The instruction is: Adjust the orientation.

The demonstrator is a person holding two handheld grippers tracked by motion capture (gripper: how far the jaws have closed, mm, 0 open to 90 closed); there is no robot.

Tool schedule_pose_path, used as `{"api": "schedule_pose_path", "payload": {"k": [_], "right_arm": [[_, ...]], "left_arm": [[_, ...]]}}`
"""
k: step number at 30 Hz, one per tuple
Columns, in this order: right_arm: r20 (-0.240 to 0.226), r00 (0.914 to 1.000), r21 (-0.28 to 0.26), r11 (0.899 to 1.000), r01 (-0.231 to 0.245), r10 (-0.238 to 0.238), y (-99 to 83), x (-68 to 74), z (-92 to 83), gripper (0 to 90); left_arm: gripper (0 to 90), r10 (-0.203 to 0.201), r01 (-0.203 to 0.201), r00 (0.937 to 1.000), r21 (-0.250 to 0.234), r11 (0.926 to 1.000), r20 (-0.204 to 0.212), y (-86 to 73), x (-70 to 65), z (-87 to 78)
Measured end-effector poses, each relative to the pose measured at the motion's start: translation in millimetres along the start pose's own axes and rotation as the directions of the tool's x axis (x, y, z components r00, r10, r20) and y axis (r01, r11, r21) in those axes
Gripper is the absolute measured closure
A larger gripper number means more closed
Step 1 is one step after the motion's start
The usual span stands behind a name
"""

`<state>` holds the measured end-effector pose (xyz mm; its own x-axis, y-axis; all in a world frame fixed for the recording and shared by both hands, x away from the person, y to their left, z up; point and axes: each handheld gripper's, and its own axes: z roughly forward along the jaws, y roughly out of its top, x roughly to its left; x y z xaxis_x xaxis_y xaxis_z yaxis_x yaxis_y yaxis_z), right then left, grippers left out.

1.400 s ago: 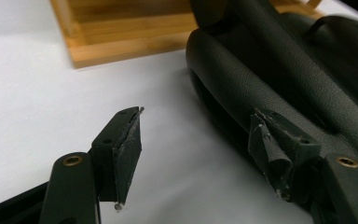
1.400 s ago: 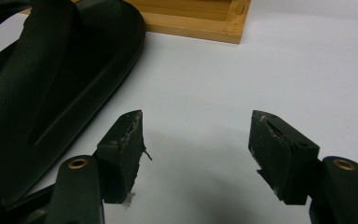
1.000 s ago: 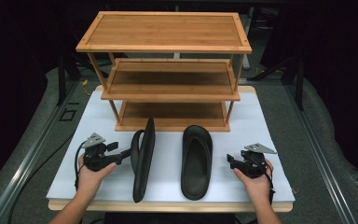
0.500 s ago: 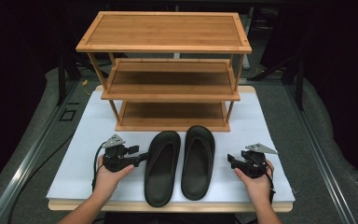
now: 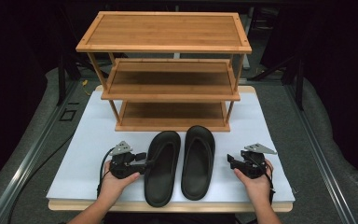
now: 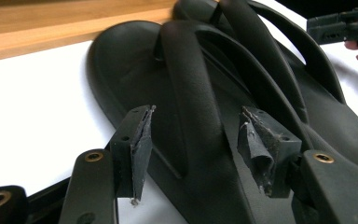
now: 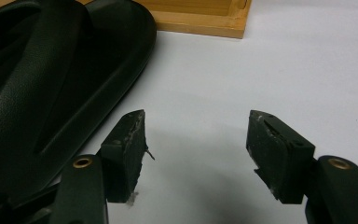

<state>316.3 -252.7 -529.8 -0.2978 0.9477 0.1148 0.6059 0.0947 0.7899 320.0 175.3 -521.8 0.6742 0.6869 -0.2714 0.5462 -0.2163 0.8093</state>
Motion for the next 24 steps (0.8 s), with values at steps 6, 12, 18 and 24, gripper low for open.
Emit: {"api": "schedule_pose_path", "payload": {"k": [6, 12, 18, 24], "right_arm": [[0.000, 1.0000, 0.001, 1.000, -0.004, 0.004, -0.3, -0.5, 0.0, 37.0], [-0.010, 0.9999, 0.008, 1.000, -0.008, 0.008, -0.7, -1.3, 1.3, 37.1], [-0.006, 1.0000, 0.008, 1.000, -0.005, 0.005, -0.7, -1.1, 1.2, 37.3], [-0.009, 0.9998, 0.007, 1.000, -0.017, 0.017, -1.2, -3.3, 1.5, 37.3]], "left_arm": [[51.7, -0.010, 0.010, 0.9997, 0.020, 0.9997, 0.022, -3.6, 2.6, 6.8], [57.3, -0.013, 0.011, 0.9984, 0.043, 0.9990, 0.054, -4.4, 0.1, 11.8], [63.7, 0.001, -0.002, 0.9996, 0.057, 0.9984, 0.029, -2.7, -0.5, 10.7], [69.7, -0.009, 0.009, 0.9999, 0.035, 0.9994, -0.009, 0.5, 9.2, -1.4]]}}
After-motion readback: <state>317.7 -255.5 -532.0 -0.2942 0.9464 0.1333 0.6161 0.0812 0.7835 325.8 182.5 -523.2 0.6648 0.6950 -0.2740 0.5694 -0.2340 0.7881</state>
